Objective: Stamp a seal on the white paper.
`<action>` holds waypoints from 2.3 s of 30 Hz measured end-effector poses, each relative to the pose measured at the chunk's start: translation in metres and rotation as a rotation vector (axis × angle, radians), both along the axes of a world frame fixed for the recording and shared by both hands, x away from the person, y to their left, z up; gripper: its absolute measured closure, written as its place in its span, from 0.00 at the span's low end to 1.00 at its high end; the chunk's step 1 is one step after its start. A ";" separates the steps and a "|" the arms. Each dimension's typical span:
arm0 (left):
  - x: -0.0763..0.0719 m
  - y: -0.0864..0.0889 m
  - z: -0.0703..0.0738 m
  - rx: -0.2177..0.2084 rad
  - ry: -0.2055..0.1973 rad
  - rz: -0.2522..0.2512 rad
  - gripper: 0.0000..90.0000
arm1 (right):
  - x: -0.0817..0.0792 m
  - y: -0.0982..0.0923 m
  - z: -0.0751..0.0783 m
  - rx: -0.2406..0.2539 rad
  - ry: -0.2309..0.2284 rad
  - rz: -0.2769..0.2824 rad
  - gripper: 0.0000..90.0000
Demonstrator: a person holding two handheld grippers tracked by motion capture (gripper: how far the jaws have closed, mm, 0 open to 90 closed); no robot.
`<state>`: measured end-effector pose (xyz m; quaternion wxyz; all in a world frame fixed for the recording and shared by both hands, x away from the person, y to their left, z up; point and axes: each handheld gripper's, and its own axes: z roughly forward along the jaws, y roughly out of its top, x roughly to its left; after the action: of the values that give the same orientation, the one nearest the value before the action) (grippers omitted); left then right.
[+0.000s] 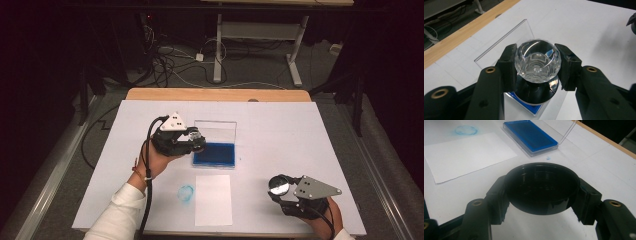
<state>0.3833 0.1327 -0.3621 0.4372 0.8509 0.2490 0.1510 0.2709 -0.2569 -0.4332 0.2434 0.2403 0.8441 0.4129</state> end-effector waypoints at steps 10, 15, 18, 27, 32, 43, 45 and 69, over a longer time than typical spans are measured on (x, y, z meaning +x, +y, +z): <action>-0.014 -0.004 -0.001 0.002 -0.010 -0.032 0.60 | -0.006 -0.002 0.001 -0.005 -0.008 -0.005 0.43; -0.023 -0.006 -0.002 -0.003 -0.003 -0.064 0.60 | -0.006 -0.001 0.001 -0.003 -0.005 -0.010 0.43; -0.028 -0.007 -0.002 -0.005 -0.009 -0.075 0.60 | -0.006 -0.001 0.000 -0.009 -0.003 -0.005 0.43; -0.044 -0.015 -0.007 0.010 -0.007 -0.130 0.60 | -0.006 0.000 0.000 -0.011 0.001 0.001 0.43; -0.054 -0.019 -0.010 0.011 -0.001 -0.161 0.60 | -0.006 0.000 0.000 -0.014 -0.001 -0.002 0.43; -0.072 -0.026 -0.018 0.036 -0.002 -0.237 0.60 | -0.007 -0.001 0.000 -0.012 -0.003 -0.008 0.43; -0.074 -0.026 -0.020 0.037 0.001 -0.245 0.60 | -0.007 -0.001 0.000 -0.012 -0.004 -0.008 0.43; -0.095 -0.033 -0.040 0.080 0.039 -0.308 0.60 | -0.008 0.000 0.001 -0.013 -0.008 -0.003 0.43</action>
<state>0.2881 0.0998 -0.4017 0.4163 0.8984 0.1178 0.0755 0.2629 -0.2573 -0.4325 0.2490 0.2386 0.8453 0.4081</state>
